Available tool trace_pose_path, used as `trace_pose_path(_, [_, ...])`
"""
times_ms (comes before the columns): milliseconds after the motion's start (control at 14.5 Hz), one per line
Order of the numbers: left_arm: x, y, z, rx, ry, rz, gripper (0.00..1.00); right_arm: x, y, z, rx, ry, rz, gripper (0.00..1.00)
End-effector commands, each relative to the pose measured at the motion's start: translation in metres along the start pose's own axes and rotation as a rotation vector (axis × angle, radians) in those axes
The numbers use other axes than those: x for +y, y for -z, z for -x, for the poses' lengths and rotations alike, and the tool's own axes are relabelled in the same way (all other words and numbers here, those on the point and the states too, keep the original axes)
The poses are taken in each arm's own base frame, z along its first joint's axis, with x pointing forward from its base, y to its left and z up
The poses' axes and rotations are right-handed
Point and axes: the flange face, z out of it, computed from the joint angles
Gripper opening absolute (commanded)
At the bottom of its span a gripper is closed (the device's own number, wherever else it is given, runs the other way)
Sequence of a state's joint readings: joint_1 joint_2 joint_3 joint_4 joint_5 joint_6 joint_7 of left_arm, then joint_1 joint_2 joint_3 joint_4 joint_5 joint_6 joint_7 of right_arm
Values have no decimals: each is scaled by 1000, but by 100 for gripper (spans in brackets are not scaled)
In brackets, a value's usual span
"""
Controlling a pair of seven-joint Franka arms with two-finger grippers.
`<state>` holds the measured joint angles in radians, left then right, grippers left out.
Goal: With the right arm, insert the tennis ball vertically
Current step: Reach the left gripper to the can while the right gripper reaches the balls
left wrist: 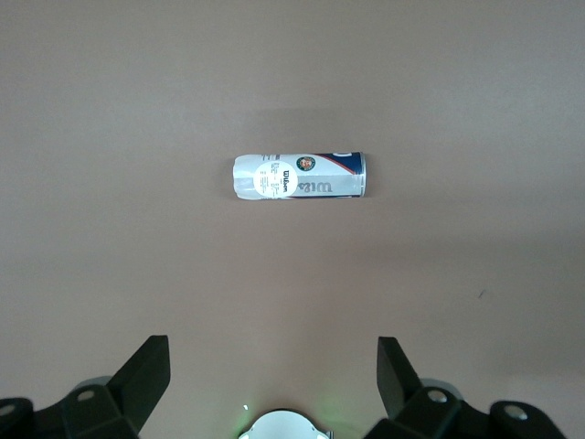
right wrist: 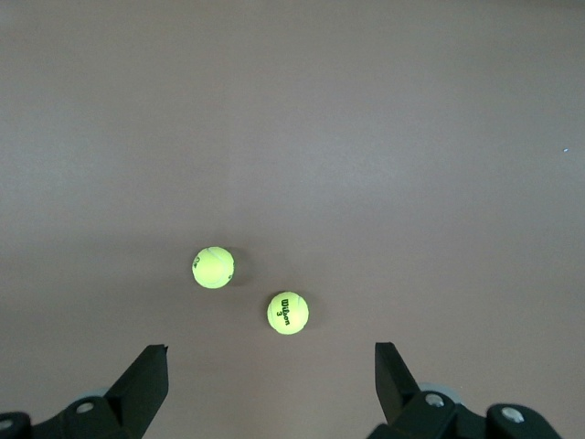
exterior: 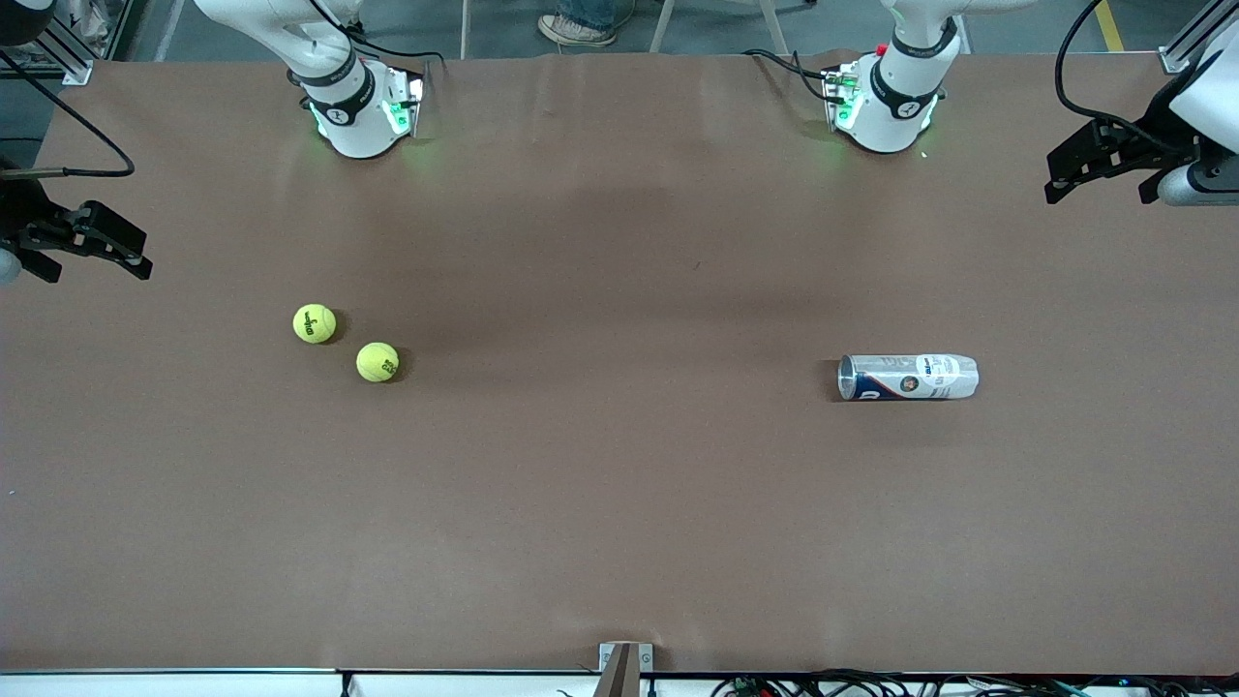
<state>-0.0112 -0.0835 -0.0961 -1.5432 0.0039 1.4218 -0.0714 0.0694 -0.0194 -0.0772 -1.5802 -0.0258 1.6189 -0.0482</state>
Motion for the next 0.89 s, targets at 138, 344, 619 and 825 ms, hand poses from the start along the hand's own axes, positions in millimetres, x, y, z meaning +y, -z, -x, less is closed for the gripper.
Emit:
trace_pose_path(138, [9, 1, 5, 10, -11, 6, 100, 0, 0, 5, 9, -11, 1, 100])
trace_pose_path(344, [12, -7, -7, -1, 9, 13, 100, 0, 0, 5, 9, -10, 1, 100])
trace_pose_path(619, [11, -28, -16, -23, 105, -1, 100, 1, 3, 5, 14, -8, 7, 100])
trace_pose_path(825, [22, -79, -27, -12, 231, -55, 100, 8, 7, 5, 12, -10, 8, 100])
